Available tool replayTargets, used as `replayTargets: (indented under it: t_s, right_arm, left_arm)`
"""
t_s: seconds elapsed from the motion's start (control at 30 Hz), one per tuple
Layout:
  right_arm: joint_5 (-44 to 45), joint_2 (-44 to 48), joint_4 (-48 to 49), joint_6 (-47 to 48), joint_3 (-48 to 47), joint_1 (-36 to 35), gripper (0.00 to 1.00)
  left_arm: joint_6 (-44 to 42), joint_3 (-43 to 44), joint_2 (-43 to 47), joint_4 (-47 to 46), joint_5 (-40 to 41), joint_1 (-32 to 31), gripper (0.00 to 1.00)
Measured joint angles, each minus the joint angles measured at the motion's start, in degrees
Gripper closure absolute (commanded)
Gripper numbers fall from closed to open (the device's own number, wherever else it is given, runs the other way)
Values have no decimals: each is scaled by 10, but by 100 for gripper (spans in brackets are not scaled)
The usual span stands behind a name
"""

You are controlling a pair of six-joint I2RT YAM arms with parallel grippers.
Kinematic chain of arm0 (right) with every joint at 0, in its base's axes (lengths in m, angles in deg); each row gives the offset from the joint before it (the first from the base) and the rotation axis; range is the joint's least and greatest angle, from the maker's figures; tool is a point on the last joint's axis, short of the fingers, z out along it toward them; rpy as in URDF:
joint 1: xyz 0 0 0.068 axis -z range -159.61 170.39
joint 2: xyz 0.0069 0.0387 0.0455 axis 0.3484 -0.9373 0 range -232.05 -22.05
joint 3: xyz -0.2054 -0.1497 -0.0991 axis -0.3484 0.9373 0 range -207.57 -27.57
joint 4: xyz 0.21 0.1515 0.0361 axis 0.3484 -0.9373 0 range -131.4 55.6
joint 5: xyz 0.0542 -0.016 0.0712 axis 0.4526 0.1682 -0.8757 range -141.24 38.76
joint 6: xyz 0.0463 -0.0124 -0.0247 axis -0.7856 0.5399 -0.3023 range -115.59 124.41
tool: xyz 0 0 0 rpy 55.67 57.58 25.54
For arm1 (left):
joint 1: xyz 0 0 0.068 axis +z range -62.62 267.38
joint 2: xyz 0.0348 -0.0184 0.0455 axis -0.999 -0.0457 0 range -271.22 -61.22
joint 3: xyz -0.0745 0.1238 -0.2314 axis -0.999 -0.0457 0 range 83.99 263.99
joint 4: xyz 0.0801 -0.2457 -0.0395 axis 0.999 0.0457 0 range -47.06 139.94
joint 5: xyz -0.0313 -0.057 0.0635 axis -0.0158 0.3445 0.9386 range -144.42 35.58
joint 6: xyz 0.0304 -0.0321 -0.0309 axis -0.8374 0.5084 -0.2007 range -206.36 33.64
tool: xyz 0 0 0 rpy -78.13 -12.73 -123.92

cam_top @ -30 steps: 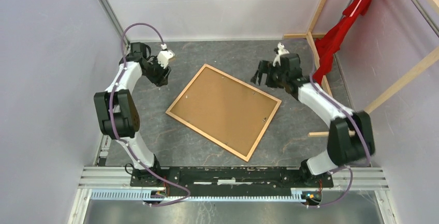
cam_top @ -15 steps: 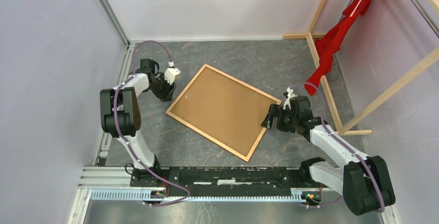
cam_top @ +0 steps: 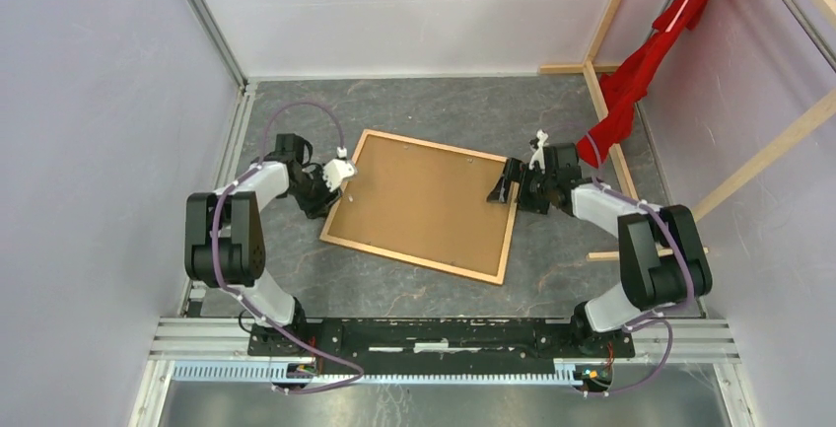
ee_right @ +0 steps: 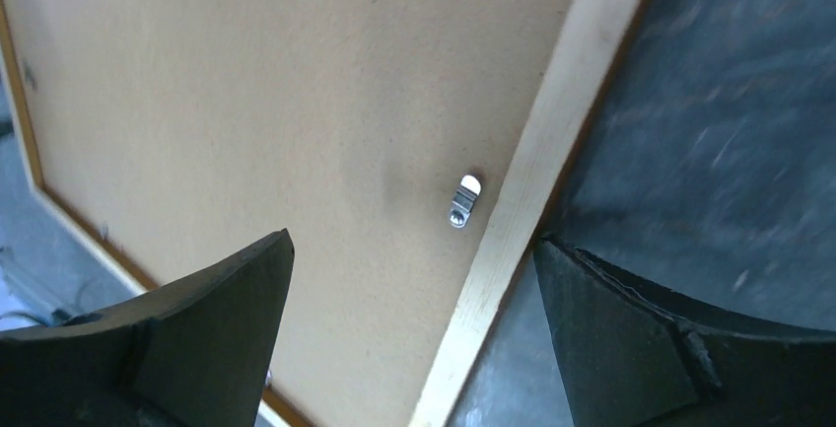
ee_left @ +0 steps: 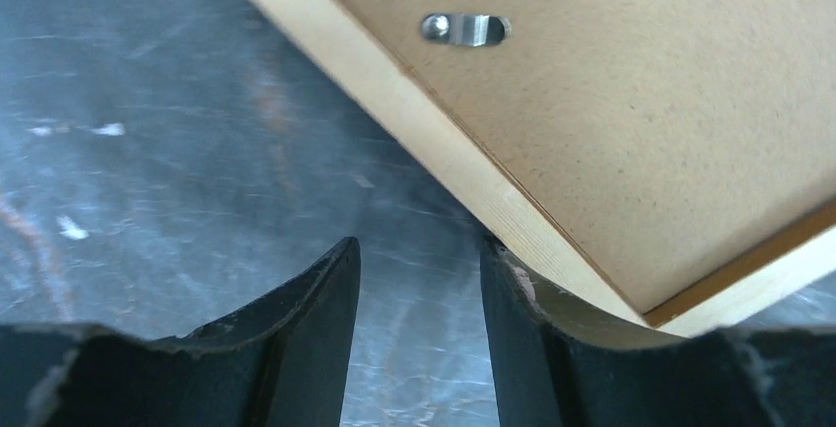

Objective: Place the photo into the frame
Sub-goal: Adjust the photo frame at the center of the board, then install the photo frame at the center of the board.

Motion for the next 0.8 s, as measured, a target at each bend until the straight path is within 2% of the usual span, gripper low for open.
replayTargets:
  t_s: [0.17, 0.3, 0.53, 0.67, 0.8]
  right_arm:
    - [35, -46, -31, 24, -78, 11, 3]
    - [74, -23, -45, 35, -93, 13, 6]
    - [98, 50, -44, 55, -90, 0, 9]
    - [89, 40, -32, 60, -107, -74, 11]
    - [71, -21, -7, 65, -160, -181, 15]
  left_arm:
    - [-44, -48, 51, 59, -9, -27, 39]
    - [-55, -50, 57, 110, -28, -32, 37]
    - [-54, 97, -20, 186, -103, 36, 36]
    - [-54, 132, -52, 198, -147, 42, 36]
    - [-54, 133, -73, 217, -173, 38, 43]
